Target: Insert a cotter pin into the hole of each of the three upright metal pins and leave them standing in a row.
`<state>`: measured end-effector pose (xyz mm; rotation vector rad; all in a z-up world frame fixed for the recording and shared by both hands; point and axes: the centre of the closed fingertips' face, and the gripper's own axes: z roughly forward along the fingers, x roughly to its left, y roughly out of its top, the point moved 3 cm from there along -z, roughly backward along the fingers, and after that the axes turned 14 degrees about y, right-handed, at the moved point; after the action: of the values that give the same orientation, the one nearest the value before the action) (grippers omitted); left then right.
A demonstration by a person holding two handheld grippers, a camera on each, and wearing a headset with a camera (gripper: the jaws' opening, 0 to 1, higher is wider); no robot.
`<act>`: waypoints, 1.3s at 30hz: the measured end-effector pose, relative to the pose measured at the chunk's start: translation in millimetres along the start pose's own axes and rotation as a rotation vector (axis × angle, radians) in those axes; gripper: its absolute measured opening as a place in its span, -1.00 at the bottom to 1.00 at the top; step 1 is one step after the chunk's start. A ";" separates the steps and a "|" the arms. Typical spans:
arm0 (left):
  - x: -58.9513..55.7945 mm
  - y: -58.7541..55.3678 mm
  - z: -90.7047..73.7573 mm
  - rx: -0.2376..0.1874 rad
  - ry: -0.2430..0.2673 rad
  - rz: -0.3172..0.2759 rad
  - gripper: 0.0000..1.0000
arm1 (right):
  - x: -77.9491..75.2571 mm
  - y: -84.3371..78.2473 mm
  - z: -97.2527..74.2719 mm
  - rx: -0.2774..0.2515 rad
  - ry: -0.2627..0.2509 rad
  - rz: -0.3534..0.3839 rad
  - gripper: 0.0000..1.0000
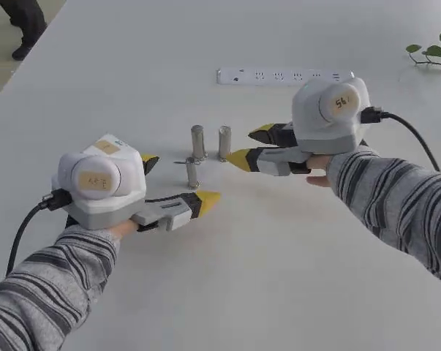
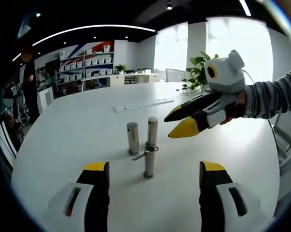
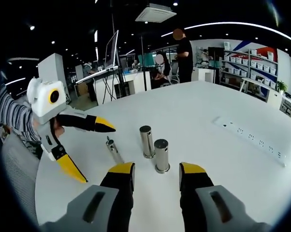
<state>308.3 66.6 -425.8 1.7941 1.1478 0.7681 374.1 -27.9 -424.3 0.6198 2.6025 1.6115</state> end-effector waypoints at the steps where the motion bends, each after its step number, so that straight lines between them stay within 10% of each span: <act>1: -0.6 1.0 -1.4 -0.002 -0.002 -0.005 0.56 | -1.0 0.2 2.4 -0.007 -0.002 0.009 -0.36; 39: -15.8 11.0 -44.5 -0.013 -0.001 -0.002 0.97 | -24.4 -2.8 30.8 -0.049 -0.074 0.026 -0.83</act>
<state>269.5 64.3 -396.8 1.7822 1.1415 0.7715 402.5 -10.9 -445.7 0.6989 2.5054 1.6212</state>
